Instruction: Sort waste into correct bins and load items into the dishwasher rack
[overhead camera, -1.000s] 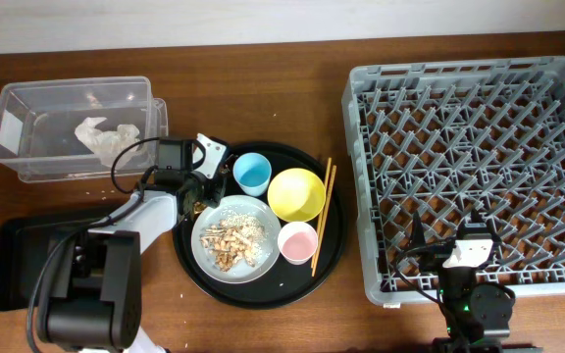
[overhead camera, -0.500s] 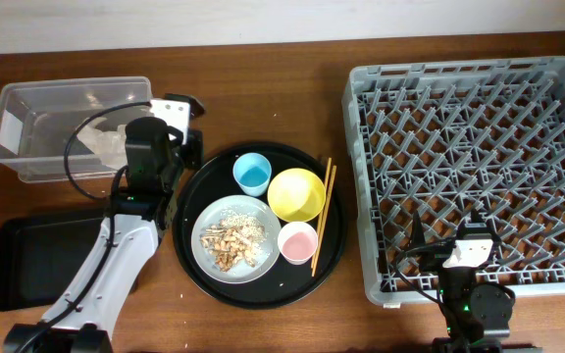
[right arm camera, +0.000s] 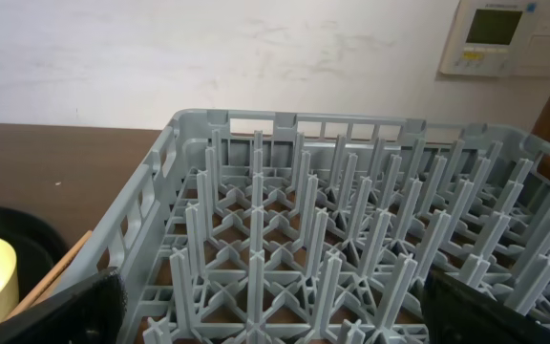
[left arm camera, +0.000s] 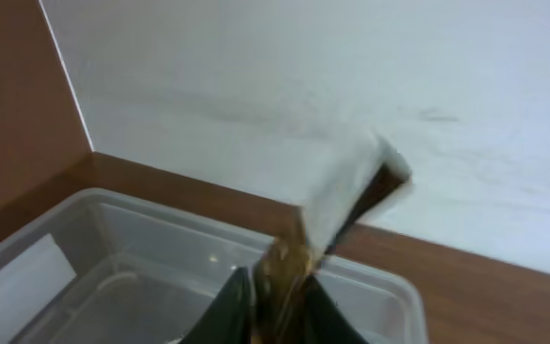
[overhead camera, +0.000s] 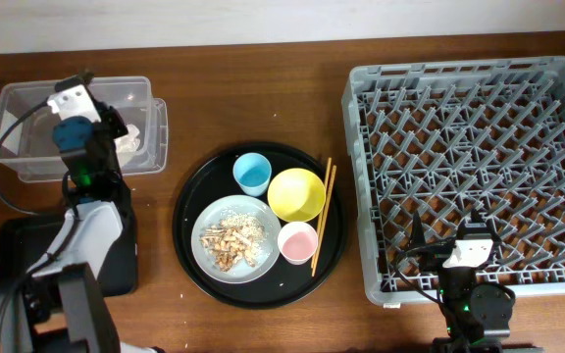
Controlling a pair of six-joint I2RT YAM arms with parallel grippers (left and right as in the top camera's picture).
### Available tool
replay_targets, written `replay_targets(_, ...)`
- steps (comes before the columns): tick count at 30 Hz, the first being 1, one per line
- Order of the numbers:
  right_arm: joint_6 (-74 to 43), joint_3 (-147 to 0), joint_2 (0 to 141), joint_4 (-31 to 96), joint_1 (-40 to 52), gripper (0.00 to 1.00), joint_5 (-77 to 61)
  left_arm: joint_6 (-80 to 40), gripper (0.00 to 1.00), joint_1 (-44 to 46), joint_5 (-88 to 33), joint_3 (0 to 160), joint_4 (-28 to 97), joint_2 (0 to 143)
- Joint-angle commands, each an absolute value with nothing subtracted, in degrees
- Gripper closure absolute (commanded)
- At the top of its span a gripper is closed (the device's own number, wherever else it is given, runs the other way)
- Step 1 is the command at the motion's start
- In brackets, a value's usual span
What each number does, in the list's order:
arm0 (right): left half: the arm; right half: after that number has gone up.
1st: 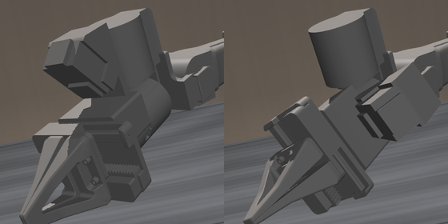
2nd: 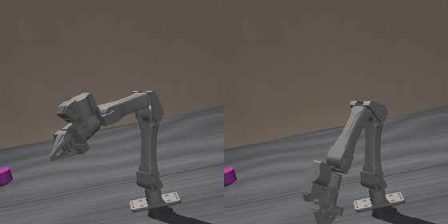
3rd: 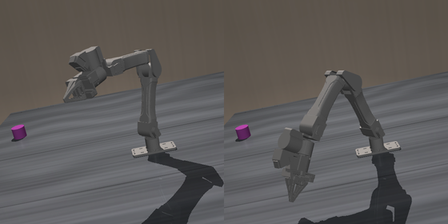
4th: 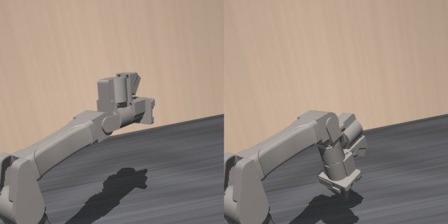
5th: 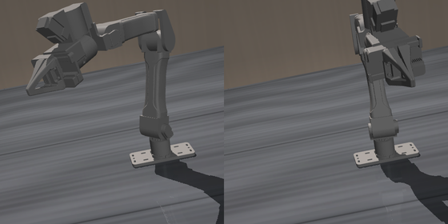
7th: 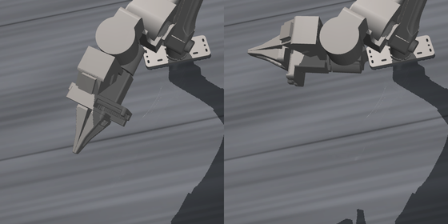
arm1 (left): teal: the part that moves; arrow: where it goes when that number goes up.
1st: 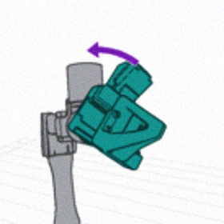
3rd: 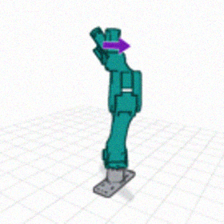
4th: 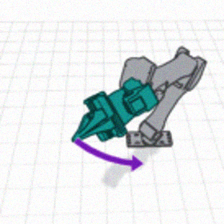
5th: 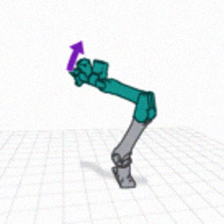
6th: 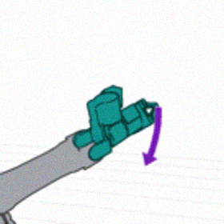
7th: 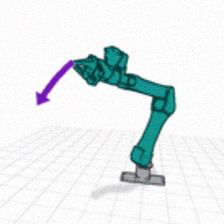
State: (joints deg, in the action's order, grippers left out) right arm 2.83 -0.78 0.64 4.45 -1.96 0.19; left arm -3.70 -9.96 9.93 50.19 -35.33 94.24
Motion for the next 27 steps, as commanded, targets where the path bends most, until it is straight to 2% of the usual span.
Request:
replay_targets(1, 2.74, -0.32, 0.3, 4.62, -2.28, 0.02, 0.51, -3.86, 0.65, -11.49, 10.33, 50.37, -37.1, 97.76)
replay_targets(2, 2.74, -0.32, 0.3, 4.62, -2.28, 0.01, 0.51, -3.86, 0.64, -11.68, 10.31, 50.46, -37.39, 98.28)
replay_targets(4, 2.74, -0.32, 0.3, 4.62, -2.28, 0.01, 0.51, -3.86, 0.37, -11.79, 10.31, 50.48, -37.76, 98.61)
replay_targets(6, 2.74, -0.32, 0.3, 4.62, -2.28, 0.01, 0.51, -3.86, 0.3, -11.79, 10.31, 50.48, -38.06, 98.19)
replay_targets(8, 2.74, -0.32, 0.3, 4.62, -2.28, 0.01, 0.51, -3.9, 0.28, -11.79, 10.28, 50.48, -36.16, 96.05)
replay_targets(9, 2.74, -0.32, 0.3, 4.62, -2.28, 0.01, 0.51, -3.92, 0.2, -11.77, 9.96, 50.48, -33.58, 93.62)
replay_targets(10, 2.74, -0.32, 0.3, 4.62, -2.28, 0.01, 0.51, -5.56, 0.19, -11.77, 9.67, 50.48, -30.09, 90.94)
replay_targets(11, 2.74, -0.32, 0.3, 4.62, -2.28, 0.01, 0.51, -8.78, 0.13, -11.77, 9.65, 50.48, -25.39, 87.9)
replay_targets(12, 2.74, -0.32, 0.3, 4.62, -2.28, 0.01, 0.51, -14.48, 0.01, -11.77, 9.63, 50.48, -18.28, 83.77)
replay_targets(15, 2.74, -0.32, 0.3, 4.62, -2.28, 0.01, 0.51, -23.27, 0.01, -11.77, 2.15, 50.48, 1.1, 71.68)
replay_targets(21, 2.74, -0.32, 0.3, 4.62, -2.28, 0.01, 0.51, -23.79, 0.02, -11.77, -23.77, 50.46, 36.71, 54.48)
replay_targets(23, 2.74, -0.32, 0.3, 4.62, -2.28, 0.01, 0.51, -23.75, 0.01, -11.77, -30.72, 50.46, 43.94, 53.32)
replay_targets(25, 2.74, -0.32, 0.3, 4.62, -2.28, 0.01, 0.51, -23.77, 0.25, -11.64, -34.13, 50.41, 52.75, 53.47)
replay_targets(27, 2.74, -0.32, 0.3, 4.62, -2.28, 0.01, 0.51, -22.76, 0.25, -11.11, -33.43, 49.76, 59.16, 53.49)
